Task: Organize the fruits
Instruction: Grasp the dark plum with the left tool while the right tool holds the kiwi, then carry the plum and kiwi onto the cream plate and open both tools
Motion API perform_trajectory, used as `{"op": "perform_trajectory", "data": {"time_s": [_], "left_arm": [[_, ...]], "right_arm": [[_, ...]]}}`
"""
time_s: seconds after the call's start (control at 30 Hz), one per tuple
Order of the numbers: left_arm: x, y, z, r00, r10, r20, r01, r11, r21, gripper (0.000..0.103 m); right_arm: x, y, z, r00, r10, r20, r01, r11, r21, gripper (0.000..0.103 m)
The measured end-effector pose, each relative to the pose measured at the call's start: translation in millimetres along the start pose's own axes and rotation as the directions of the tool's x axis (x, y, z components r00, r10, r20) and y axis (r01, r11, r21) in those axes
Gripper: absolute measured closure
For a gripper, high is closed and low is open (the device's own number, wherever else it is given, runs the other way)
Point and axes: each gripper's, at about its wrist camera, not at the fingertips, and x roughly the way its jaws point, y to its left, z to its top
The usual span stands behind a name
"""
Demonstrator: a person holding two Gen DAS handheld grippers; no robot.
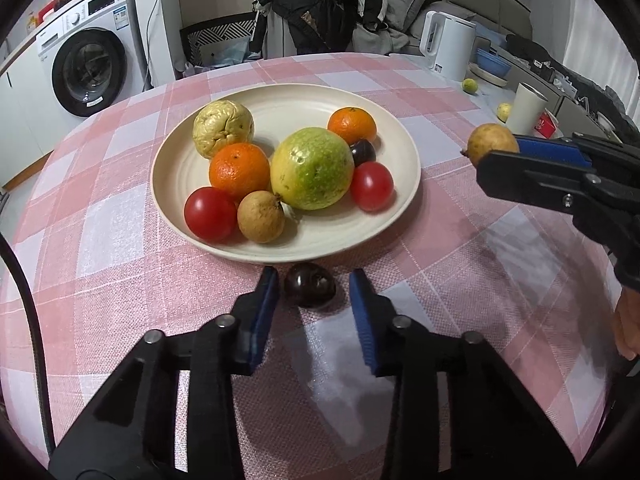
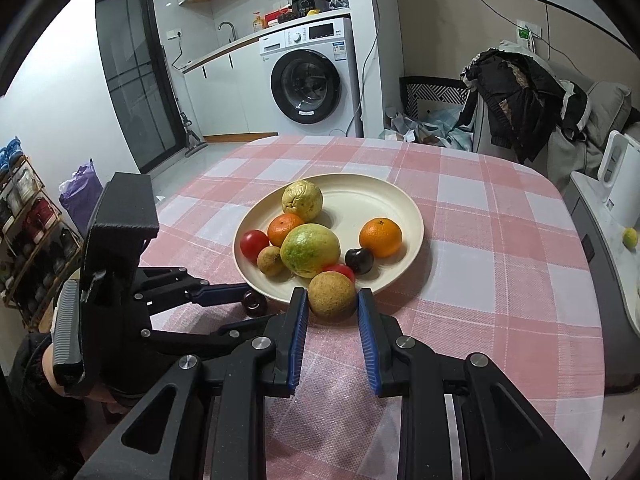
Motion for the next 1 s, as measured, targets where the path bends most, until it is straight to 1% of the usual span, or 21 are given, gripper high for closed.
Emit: {"op": "perform_trajectory", "data": {"time_s": [0.17,0.4,0.63,0.87,1.0], "left_arm": [[-1.2,4.0,-0.7,1.000,-0.002,0.004,0.002,1.000,-0.004,0.081],[-10.5,8.6,-7.7,0.999,-0.037,0.016,0.037,0.999,-0.004,0.082],[-36.8,8.0,-9.8,0.995,-0.051,0.086,0.049,0.999,0.018,0.082],[-61.8,13.5,-0.6,0.986,-0.046,0.160,0.046,0.999,0.006,0.082],[-69.1,18.1,6.8,0.982,-0.037,0.185,0.037,0.999,0.003,0.082]], "right_arm": [[1.6,2.2,-0.9,1.000,0.000,-0.007,0.000,1.000,-0.005,0.077],[5.2,2.3,-1.5,1.000,-0.001,-0.012,0.001,1.000,-0.007,0.077],[6.2,0.9,-2.6,1.000,0.008,0.003,-0.008,1.000,0.006,0.077],[2.3,4.2,-2.5,0.999,0.018,0.043,-0.018,1.000,0.002,0.077],[0.4,5.1,-1.0,0.998,0.020,0.067,-0.020,1.000,0.004,0.077]]}}
